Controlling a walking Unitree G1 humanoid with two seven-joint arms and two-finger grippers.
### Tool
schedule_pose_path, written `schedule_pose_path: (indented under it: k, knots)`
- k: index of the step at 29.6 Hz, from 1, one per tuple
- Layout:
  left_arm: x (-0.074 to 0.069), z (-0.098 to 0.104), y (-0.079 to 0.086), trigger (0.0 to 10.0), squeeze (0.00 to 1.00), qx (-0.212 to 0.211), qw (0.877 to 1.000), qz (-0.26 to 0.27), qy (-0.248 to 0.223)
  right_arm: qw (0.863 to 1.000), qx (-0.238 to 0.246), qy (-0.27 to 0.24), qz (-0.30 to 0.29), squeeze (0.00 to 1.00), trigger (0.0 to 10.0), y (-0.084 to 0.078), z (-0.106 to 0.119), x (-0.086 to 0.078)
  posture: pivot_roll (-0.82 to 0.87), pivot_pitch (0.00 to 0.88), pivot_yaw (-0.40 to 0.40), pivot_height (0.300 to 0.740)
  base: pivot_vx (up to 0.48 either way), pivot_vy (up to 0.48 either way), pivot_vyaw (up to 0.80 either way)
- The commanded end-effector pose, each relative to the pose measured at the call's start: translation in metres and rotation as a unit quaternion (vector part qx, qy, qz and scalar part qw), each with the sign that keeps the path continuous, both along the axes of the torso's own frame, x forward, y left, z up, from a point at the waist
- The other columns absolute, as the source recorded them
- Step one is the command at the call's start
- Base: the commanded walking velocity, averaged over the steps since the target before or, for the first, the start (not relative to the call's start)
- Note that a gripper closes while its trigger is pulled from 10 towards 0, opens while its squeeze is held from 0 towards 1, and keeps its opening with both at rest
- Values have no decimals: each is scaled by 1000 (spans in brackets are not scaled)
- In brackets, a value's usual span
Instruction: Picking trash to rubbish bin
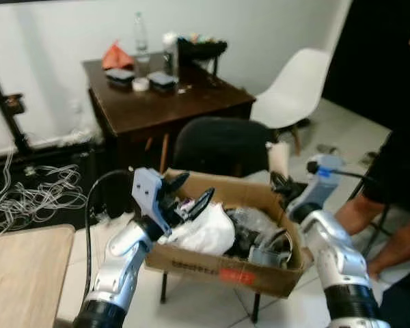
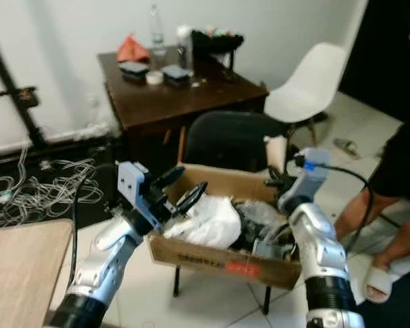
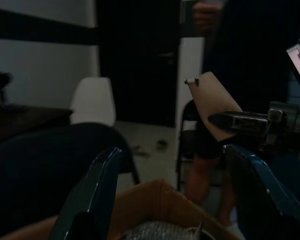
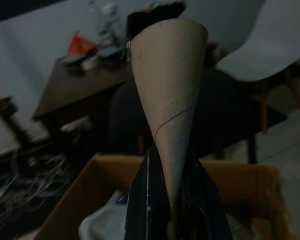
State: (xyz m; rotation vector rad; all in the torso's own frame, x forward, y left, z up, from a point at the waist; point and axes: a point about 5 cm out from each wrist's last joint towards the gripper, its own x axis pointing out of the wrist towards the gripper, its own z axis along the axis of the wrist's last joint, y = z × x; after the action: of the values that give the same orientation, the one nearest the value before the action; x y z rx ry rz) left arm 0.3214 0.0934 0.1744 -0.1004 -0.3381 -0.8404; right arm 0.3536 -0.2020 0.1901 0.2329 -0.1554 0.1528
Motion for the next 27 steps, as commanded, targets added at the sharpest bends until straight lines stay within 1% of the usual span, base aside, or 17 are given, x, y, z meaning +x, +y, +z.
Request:
schedule_pose_path:
  k: [1, 2, 4, 5, 6, 9, 10, 11, 12, 13, 14, 16, 17, 22, 25, 26, 27]
  knots:
    - [-2, -7, -1, 10000, 0, 17, 1000, -1, 4, 1000, -8, 2, -16, 0, 10000, -7, -4, -3, -245, 108, 44, 740, 398, 0, 0]
    - [-3, -8, -1, 10000, 0, 22, 1000, -1, 4, 1000, -11, 1, -21, 0, 10000, -11, -3, -3, -245, 108, 44, 740, 398, 0, 0]
    - [-3, -8, -1, 10000, 0, 22, 1000, -1, 4, 1000, -11, 1, -21, 0, 10000, -11, -3, -3, -245, 108, 44, 740, 398, 0, 0]
    - [-3, -10, -1, 10000, 0, 30, 1000, 1, 3, 1000, -15, 1, -28, 0, 10000, -15, -2, -4, -245, 110, 43, 740, 356, 0, 0]
    - [-1, -19, 3, 10000, 0, 64, 998, 24, 2, 998, -31, 8, -50, 0, 10000, -30, -2, -4, -247, 115, 40, 740, 0, 0, 0]
    - [1, -29, 9, 10000, 0, 101, 994, 49, 0, 995, -58, 23, -73, 0, 10000, -45, -4, -6, -248, 121, 37, 740, 0, 0, 0]
    - [1, -29, 9, 10000, 0, 101, 994, 49, 0, 995, -58, 23, -73, 0, 10000, -45, -4, -6, -248, 121, 37, 740, 0, 0, 0]
    - [1, -33, 14, 10000, 0, 118, 991, 59, 3, 991, -92, 43, -86, 0, 10000, -54, -9, -7, -248, 125, 36, 740, 0, 0, 0]
    - [1, -33, 14, 10000, 0, 118, 991, 59, 3, 991, -92, 43, -86, 0, 10000, -54, -9, -7, -248, 125, 36, 740, 0, 0, 0]
    - [2, -37, 19, 10000, 0, 131, 989, 70, 6, 986, -120, 63, -97, 0, 10000, -62, -15, -9, -247, 126, 35, 740, 0, 0, 0]
    - [2, -37, 19, 10000, 0, 131, 989, 70, 6, 986, -120, 63, -97, 0, 10000, -62, -15, -9, -247, 126, 35, 740, 0, 0, 0]
    - [1, -44, 29, 10000, 0, 164, 982, 91, 7, 976, -153, 103, -115, 0, 10000, -75, -26, -12, -246, 136, 35, 740, 0, 0, 0]
    - [0, -47, 32, 10000, 0, 176, 980, 96, 7, 973, -163, 113, -116, 0, 10000, -76, -30, -12, -245, 138, 37, 740, 0, 0, 0]
    - [-2, -53, 35, 10000, 0, 194, 976, 97, 8, 970, -181, 129, -103, 0, 10000, -73, -38, -12, -246, 143, 40, 740, 0, 0, 0]
    - [-4, -60, 36, 10000, 0, 214, 973, 88, 7, 969, -191, 149, -55, 0, 10000, -52, -53, -6, -243, 148, 45, 740, 0, 0, 0]
    - [-4, -60, 36, 10000, 0, 214, 973, 88, 7, 969, -191, 149, -55, 0, 10000, -52, -53, -6, -243, 148, 45, 740, 0, 0, 0]
    - [-5, -61, 37, 10000, 0, 216, 973, 85, 7, 966, -197, 161, -41, 0, 10000, -44, -62, -5, -241, 150, 48, 740, 0, 0, 0]
